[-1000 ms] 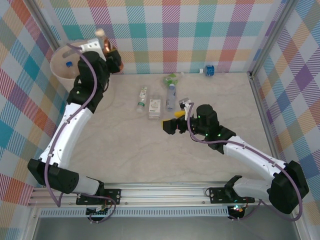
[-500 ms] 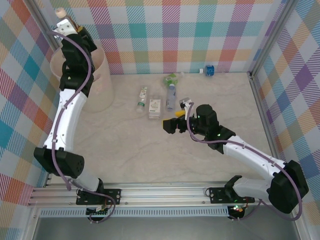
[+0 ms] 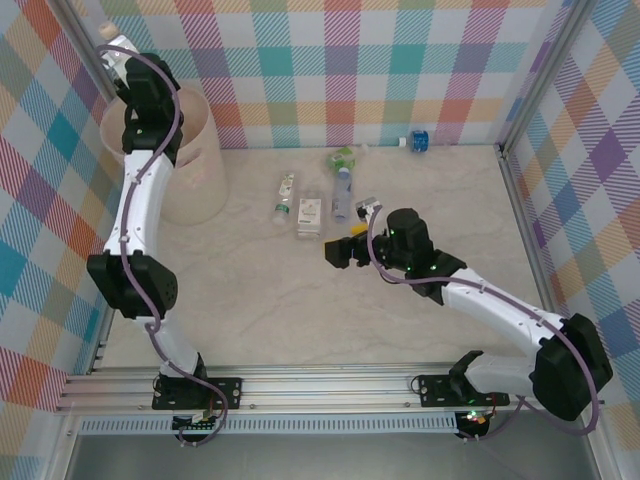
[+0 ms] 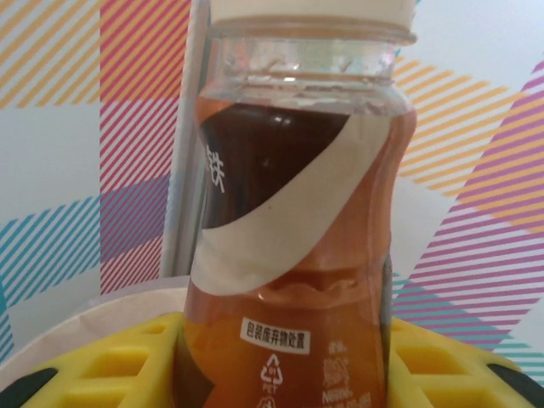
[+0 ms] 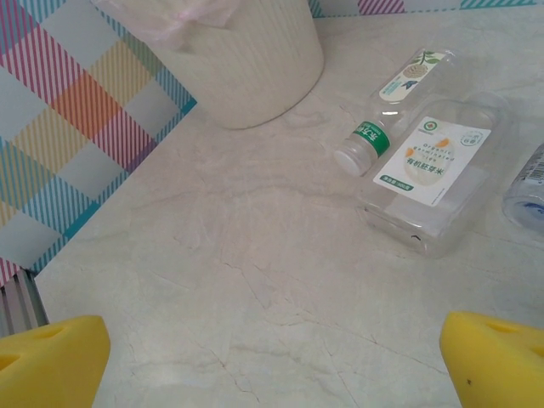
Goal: Put the plastic bottles in the bin
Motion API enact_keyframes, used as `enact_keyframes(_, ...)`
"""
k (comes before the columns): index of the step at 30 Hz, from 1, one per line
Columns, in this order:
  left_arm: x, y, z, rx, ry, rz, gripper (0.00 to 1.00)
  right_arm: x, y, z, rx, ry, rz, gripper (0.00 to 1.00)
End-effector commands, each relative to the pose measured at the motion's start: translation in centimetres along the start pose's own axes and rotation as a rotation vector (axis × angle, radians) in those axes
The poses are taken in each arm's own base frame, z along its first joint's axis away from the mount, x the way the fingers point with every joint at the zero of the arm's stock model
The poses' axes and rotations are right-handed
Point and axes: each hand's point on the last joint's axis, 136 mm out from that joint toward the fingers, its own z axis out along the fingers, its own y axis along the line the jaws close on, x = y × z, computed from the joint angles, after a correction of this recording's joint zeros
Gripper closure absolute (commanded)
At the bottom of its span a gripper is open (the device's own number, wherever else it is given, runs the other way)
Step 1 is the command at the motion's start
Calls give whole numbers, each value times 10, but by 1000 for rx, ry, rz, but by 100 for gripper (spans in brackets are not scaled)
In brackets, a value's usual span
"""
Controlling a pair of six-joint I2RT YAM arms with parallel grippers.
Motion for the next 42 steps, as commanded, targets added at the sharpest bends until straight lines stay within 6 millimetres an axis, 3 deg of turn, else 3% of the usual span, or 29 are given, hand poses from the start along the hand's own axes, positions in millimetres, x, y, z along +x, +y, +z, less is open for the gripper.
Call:
enact_keyframes(1,-1,19,15,-96,-10,-28,61,-13,9,2,-23,-18,-33,0)
enact_keyframes(8,38,31,49,-191,54,-16,58,-10,6,9,-19,7,-43,0)
enact_keyframes(11,49,35,55,-239,97,-16,49,-7,4,11,-14,14,-45,0)
enact_keyframes(14,50,37,54,-254,111,-31,29,-7,3,12,-11,13,-47,0)
enact_keyframes(18,38,36,46,-236,107,-46,15,-6,3,13,-14,16,-45,0)
enact_keyframes(24,25,31,35,-187,124,-63,7,-7,2,7,3,3,-48,0)
enact_keyframes(30,30,22,22,-123,192,-116,0,-10,-11,-14,93,-70,-49,0)
enact_keyframes(37,29,3,5,-44,223,-132,0,-7,-32,-34,220,-92,-5,0)
enact_keyframes(42,30,-20,-17,60,255,-134,0,-5,-52,-40,321,-102,66,0)
